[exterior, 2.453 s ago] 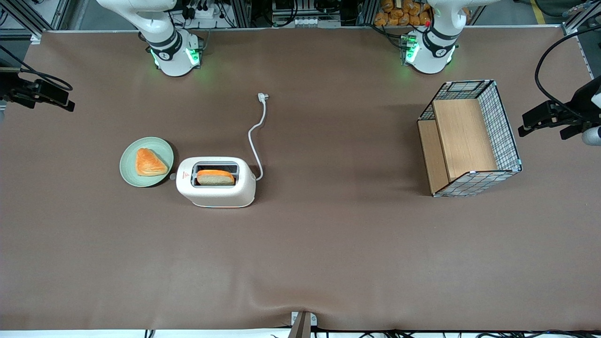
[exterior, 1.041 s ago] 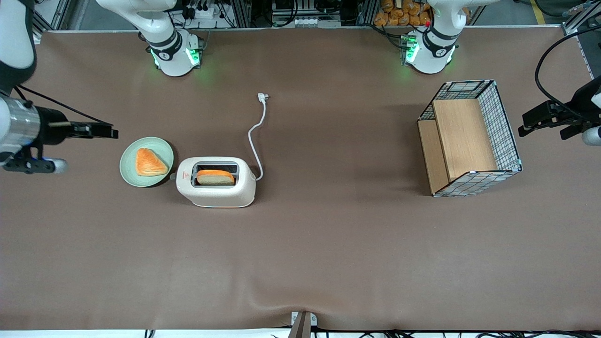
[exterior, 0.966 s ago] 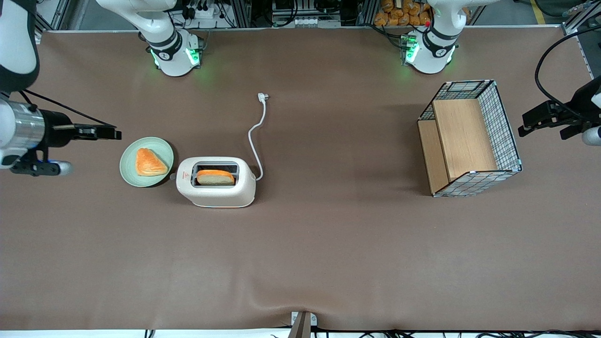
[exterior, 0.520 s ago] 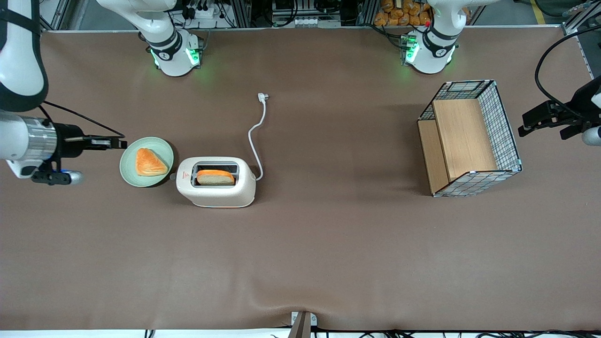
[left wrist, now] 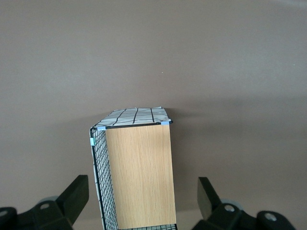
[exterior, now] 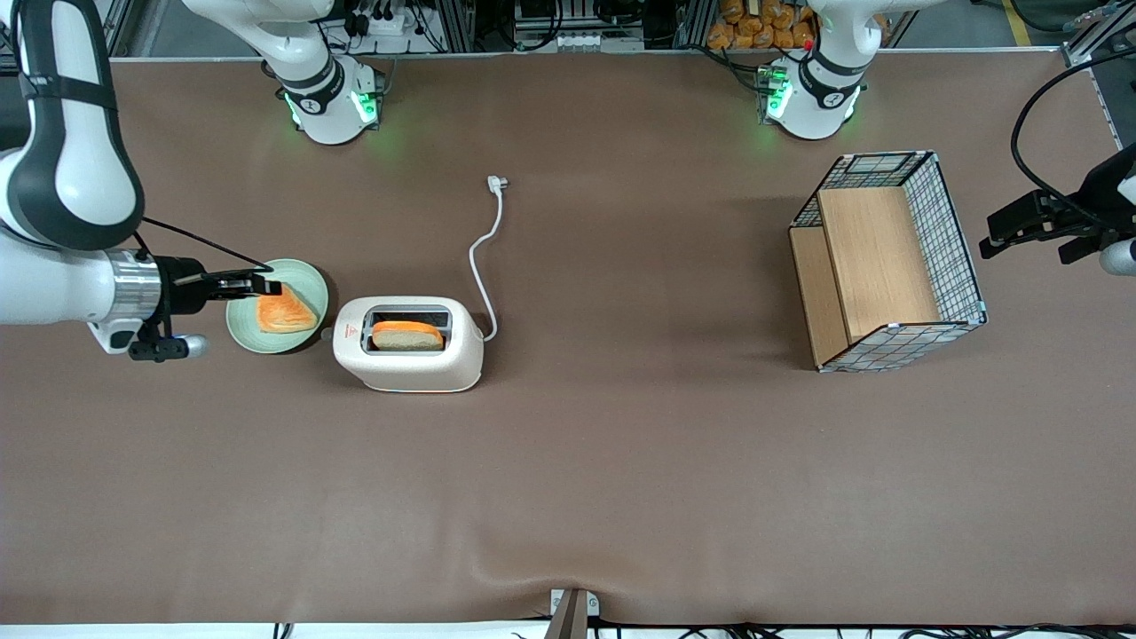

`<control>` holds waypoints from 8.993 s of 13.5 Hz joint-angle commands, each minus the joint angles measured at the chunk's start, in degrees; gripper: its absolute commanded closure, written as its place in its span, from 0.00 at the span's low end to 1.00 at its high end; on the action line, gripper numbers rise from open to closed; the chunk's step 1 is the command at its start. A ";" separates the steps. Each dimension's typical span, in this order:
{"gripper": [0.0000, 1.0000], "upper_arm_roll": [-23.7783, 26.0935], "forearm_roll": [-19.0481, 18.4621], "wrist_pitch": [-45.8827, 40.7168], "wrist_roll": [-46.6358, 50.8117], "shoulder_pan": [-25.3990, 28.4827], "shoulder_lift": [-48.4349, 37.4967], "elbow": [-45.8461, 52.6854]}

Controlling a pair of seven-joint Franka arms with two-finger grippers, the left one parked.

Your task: Press toaster button with right arm

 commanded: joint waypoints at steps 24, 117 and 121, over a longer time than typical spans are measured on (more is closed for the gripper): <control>1.00 0.16 12.48 11.42 -14.60 -0.56 11.02 -3.14; 0.00 -3.35 -24.35 -12.93 11.50 2.43 -16.57 14.35; 0.00 -3.26 -24.35 -13.54 11.58 1.90 -16.49 14.35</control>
